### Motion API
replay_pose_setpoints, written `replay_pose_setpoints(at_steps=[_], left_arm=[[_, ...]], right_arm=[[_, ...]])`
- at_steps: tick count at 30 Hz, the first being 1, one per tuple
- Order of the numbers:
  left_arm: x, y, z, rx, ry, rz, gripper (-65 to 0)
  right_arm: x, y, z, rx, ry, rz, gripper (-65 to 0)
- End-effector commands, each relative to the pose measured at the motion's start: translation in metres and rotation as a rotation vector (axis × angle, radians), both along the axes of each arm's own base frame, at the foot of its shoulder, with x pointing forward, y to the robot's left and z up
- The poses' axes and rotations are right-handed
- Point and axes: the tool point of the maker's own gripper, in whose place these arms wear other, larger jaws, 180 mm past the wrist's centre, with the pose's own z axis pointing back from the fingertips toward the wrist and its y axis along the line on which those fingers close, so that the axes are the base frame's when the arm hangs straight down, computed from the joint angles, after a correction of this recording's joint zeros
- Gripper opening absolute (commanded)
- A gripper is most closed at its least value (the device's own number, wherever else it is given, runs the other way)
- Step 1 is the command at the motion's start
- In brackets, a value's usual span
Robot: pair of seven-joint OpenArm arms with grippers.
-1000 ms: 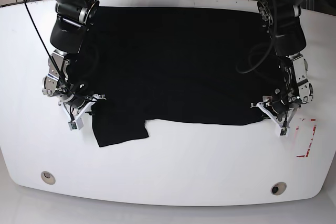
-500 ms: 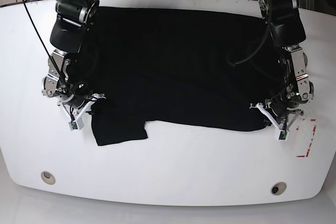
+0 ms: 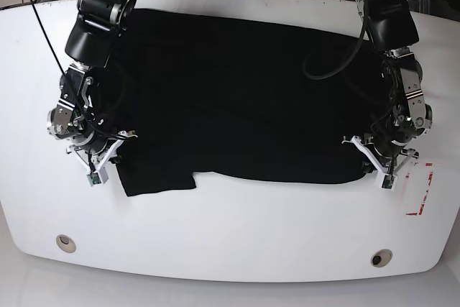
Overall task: Layout the t-shirt on the table in an organized manner, then fold the t-shirt properly
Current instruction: 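Grasp the hem and fold it over toward the collar with both grippers, then lower the folded hem onto the shirt and release with both grippers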
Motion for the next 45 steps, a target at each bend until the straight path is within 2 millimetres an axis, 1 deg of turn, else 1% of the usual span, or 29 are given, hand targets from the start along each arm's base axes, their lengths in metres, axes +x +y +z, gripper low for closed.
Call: replay_pose_setpoints(at_steps=[1, 8, 12, 15, 19, 26, 30, 33, 38, 45], left_arm=[[0.01, 0.003, 0.031, 0.013, -0.1, -0.005, -65.0], [-0.005, -0.001, 0.037, 0.043, -0.117, -0.022, -65.0], [-0.014, 0.001, 0.039, 0.071, -0.095, -0.021, -65.0], [-0.023, 0.003, 0.041, 0.109, -0.083, -0.048, -65.0], [-0.03, -0.002, 0.042, 0.137, -0.081, -0.106, -65.0], [-0.048, -0.003, 0.041, 0.181, -0.047, -0.129, -65.0], [-0.06, 0.0, 0.042, 0.202, -0.041, -0.122, -65.0], [-0.068, 0.001, 0.036, 0.208, -0.021, -0.124, -65.0], [-0.083, 0.01, 0.025, 0.236, 0.024, -0.133, -65.0], [-0.101, 0.015, 0.01, 0.248, 0.077, -0.139, -65.0]], right_arm=[[0.008, -0.008, 0.029, -0.043, -0.071, 0.001, -65.0], [-0.013, -0.015, 0.038, -0.135, -0.035, 0.006, -65.0], [-0.03, -0.019, 0.041, -0.19, -0.014, 0.008, -65.0], [-0.044, -0.021, 0.048, -0.238, -0.015, 0.011, -65.0], [-0.062, -0.024, 0.054, -0.298, 0.008, 0.014, -65.0], [-0.096, -0.023, 0.056, -0.367, 0.062, 0.015, -65.0], [-0.117, -0.019, 0.053, -0.391, 0.096, 0.021, -65.0], [-0.131, -0.02, 0.051, -0.418, 0.139, 0.021, -64.4], [-0.157, -0.018, 0.038, -0.422, 0.225, 0.017, -64.4], [-0.183, -0.021, 0.024, -0.437, 0.319, 0.022, -64.4]])
